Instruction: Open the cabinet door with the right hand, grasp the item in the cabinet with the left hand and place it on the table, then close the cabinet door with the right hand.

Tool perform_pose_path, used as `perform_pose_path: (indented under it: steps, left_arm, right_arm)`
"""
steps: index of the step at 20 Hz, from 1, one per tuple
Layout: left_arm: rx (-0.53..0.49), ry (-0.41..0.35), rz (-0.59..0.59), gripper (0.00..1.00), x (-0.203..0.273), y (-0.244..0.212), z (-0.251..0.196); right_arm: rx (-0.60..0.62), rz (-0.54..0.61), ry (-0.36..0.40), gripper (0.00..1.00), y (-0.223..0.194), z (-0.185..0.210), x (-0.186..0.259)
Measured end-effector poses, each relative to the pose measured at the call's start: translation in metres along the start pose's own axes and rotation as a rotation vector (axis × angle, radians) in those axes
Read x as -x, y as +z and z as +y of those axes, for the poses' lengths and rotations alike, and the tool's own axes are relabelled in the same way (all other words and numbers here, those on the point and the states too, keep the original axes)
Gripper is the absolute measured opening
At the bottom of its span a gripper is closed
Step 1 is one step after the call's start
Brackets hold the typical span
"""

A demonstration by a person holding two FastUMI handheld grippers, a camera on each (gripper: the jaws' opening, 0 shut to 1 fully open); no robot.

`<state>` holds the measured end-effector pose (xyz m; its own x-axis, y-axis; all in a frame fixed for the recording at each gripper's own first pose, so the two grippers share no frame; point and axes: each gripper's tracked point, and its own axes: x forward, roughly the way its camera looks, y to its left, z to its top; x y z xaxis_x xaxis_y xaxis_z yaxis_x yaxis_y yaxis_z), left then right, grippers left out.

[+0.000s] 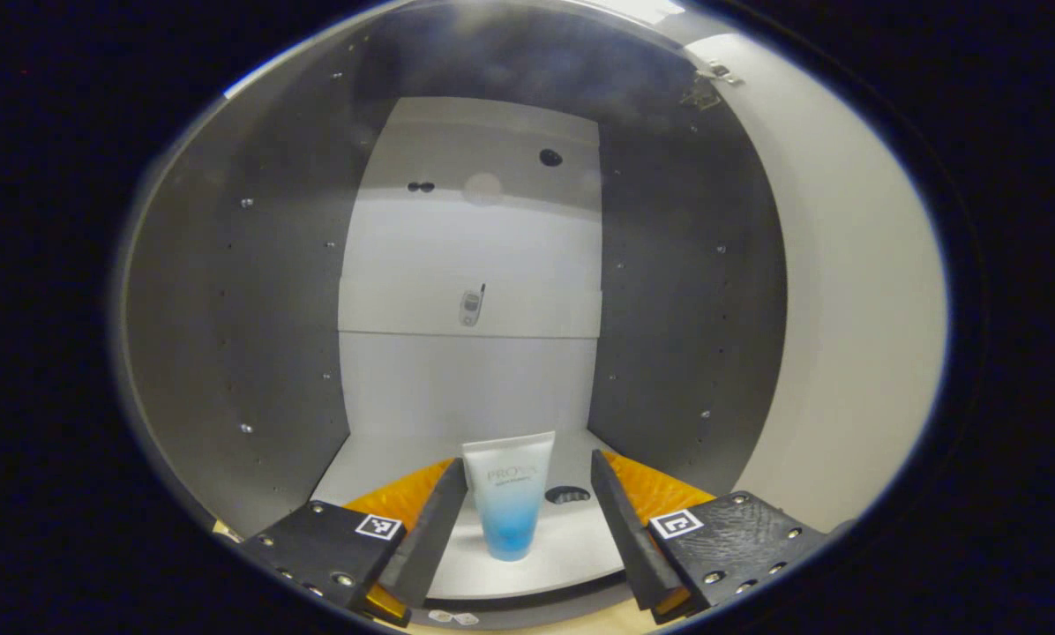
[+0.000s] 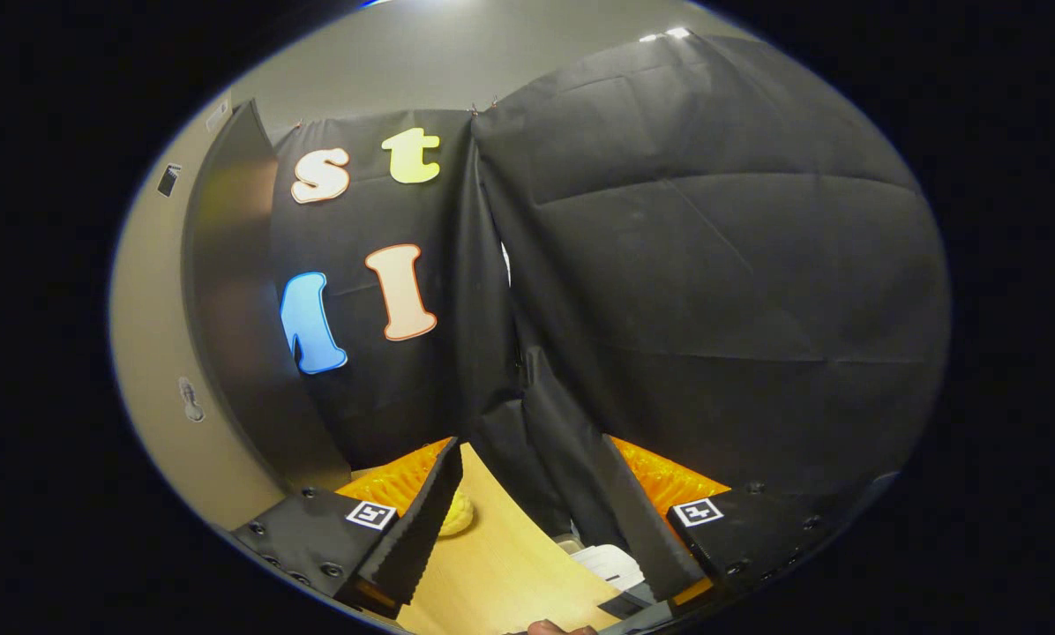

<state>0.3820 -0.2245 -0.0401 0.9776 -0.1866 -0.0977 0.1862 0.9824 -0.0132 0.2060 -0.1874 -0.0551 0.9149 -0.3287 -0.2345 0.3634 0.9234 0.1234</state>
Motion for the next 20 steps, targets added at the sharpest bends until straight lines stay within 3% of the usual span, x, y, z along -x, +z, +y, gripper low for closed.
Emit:
perform_pose_path:
  steps: [4,8,10,12,13,20]
  left_arm:
    - [-0.008,0.092,0.045,0.87,-0.019,-0.017,0.006]
    - [0.001,0.112,0.028,0.85,-0.026,-0.014,0.008]
    - [-0.004,0.124,0.021,0.69,-0.027,-0.013,0.01]
    - [-0.017,0.139,0.018,0.65,-0.025,-0.011,0.014]
    - [-0.017,0.131,0.023,0.55,-0.026,-0.012,0.013]
    - [-0.005,0.085,0.012,0.55,-0.012,-0.006,0.011]
  right_arm:
    - [-0.006,0.018,-0.007,0.98,-0.005,-0.005,-0.01]
    - [-0.016,0.025,0.005,0.98,-0.001,-0.002,-0.021]
    - [-0.014,0.025,0.01,0.98,0.001,0.0,-0.024]
    - [-0.011,0.028,0.018,0.98,0.0,0.004,-0.027]
    - [-0.01,0.03,0.018,0.98,-0.001,0.006,-0.027]
    - [-0.016,0.001,-0.018,0.98,0.004,0.0,-0.02]
